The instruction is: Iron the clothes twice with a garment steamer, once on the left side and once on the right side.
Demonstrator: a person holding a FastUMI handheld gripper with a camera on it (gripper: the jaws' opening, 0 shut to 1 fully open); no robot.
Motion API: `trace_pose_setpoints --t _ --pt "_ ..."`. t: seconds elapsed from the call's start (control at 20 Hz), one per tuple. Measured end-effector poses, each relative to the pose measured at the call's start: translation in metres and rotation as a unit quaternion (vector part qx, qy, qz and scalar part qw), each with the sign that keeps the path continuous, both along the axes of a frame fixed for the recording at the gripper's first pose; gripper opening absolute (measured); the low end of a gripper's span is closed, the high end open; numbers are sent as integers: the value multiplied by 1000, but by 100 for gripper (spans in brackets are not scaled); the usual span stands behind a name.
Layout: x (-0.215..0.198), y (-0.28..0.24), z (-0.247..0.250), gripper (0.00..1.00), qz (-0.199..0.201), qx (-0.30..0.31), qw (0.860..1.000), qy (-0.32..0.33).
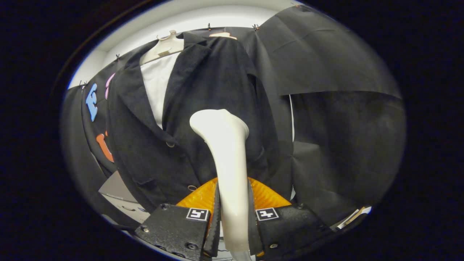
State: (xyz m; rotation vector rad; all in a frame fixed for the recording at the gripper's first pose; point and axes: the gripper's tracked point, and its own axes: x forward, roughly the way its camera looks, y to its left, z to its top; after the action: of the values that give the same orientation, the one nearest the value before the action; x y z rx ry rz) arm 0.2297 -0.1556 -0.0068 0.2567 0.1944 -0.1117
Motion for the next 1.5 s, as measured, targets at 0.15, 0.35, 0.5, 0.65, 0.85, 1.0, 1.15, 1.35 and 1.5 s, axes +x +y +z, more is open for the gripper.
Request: trace_pose_setpoints --t 0.15,0.35,0.5,0.65,0.85,1.0,1.15,1.35,1.5 --pt "-3 -2 -27 34 -7 -7 1000 15" --pt "-10 6 -62 34 -8 -21 999 31" --pt "-15 15 -76 34 -5 -28 999 38" --pt "-20 22 -86 34 -3 -30 998 46" --pt "-25 30 -105 34 -3 -30 998 62" --pt "-26 31 -112 34 -5 -25 997 73" --pt "-33 32 -109 34 -11 -23 997 69" --pt "-51 39 -100 34 -12 -19 998 66" --pt "-61 39 -94 34 -7 -21 998 64"
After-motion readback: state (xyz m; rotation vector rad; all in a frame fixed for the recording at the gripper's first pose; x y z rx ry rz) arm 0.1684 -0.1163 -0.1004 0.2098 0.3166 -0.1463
